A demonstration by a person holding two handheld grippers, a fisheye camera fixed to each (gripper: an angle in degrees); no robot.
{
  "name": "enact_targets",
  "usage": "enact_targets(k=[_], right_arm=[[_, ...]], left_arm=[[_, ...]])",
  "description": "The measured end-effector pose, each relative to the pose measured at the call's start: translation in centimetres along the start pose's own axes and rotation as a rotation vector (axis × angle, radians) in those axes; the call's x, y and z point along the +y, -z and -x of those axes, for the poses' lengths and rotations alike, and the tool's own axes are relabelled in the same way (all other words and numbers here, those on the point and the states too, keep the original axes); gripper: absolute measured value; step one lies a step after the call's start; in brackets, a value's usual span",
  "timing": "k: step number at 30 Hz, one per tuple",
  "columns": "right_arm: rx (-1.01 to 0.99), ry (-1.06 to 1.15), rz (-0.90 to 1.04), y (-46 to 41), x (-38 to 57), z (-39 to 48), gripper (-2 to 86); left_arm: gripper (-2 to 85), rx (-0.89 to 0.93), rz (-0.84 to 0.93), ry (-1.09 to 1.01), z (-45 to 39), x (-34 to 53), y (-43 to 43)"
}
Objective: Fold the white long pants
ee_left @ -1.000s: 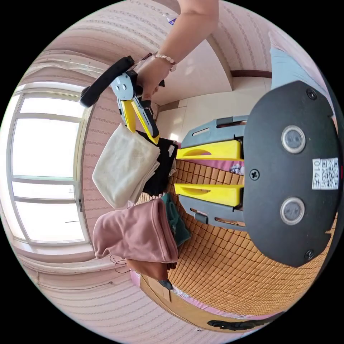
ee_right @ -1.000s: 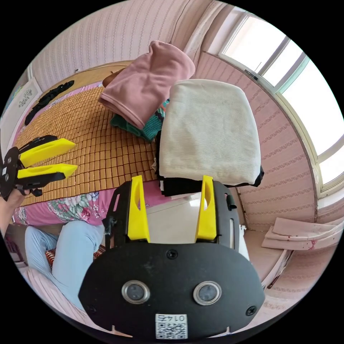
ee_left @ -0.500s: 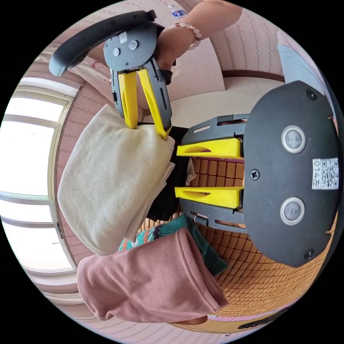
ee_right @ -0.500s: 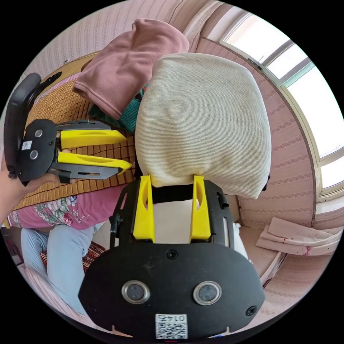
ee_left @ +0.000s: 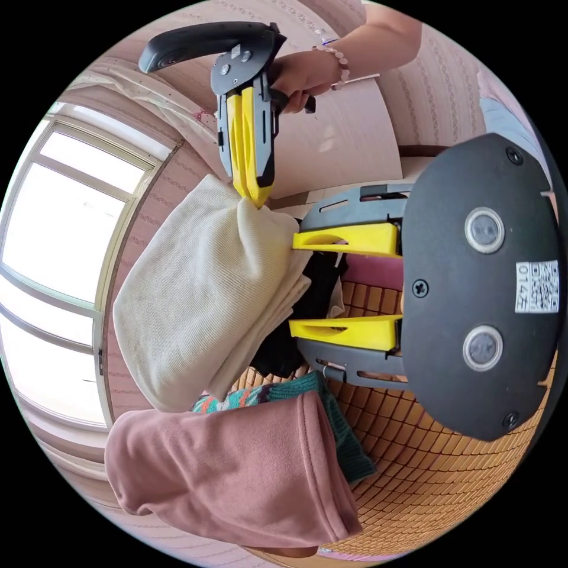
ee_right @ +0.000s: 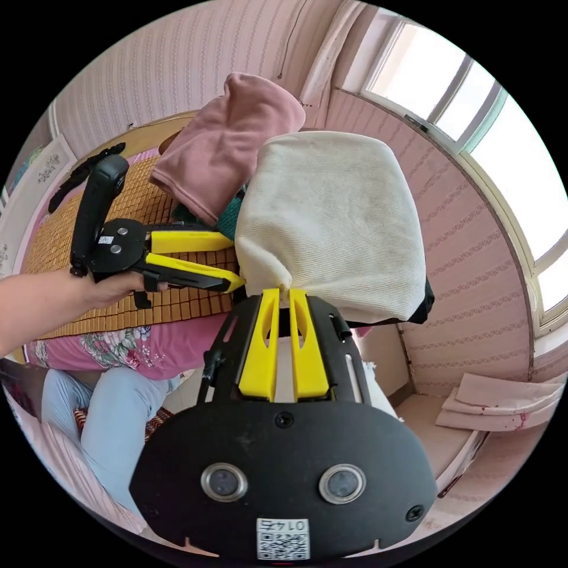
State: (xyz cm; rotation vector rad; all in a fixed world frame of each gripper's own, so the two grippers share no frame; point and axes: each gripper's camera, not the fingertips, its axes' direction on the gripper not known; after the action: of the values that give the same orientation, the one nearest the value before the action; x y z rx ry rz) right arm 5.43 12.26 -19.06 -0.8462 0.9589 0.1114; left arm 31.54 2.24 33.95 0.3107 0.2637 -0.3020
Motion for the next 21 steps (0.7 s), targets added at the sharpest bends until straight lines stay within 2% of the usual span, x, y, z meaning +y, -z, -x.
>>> enact_targets(k=[3, 7, 8, 11, 13, 17, 21], right_arm=[[-0.025, -0.059, -0.099, 3.0, 1.2, -1.8, -0.1], [0.001, -0.035, -0.077, 3.3, 1.4, -1.4, -0.5], [0.009, -0.018, -0.073, 3.2, 1.7, -0.8, -0.6], [0.029, 0.020, -0.100, 4.3, 2.5, 0.8, -0.6], [0.055, 0.054, -0.121, 5.4, 2.7, 2.2, -0.5], [0.250, 0.172, -0.146, 8.4, 2.6, 7.4, -0.3], [0.234, 0.224, -0.254, 13.5, 3.4, 11.4, -0.4]], left_arm=[[15.8, -0.042, -0.011, 0.043, 1.0, 0.7, 1.1], [14.7, 0.022, 0.027, 0.089, 1.6, 0.3, 0.6], [13.7, 0.062, 0.001, 0.082, 1.3, -0.1, 1.0], [8.3, -0.025, 0.084, 0.084, 0.4, -1.5, 1.5], [5.8, 0.010, 0.102, 0.134, 0.7, -1.9, 2.9], [4.4, 0.002, -0.027, 0.098, -0.6, -1.3, 10.4], [4.1, 0.054, -0.157, 0.121, -1.5, 0.0, 20.7]])
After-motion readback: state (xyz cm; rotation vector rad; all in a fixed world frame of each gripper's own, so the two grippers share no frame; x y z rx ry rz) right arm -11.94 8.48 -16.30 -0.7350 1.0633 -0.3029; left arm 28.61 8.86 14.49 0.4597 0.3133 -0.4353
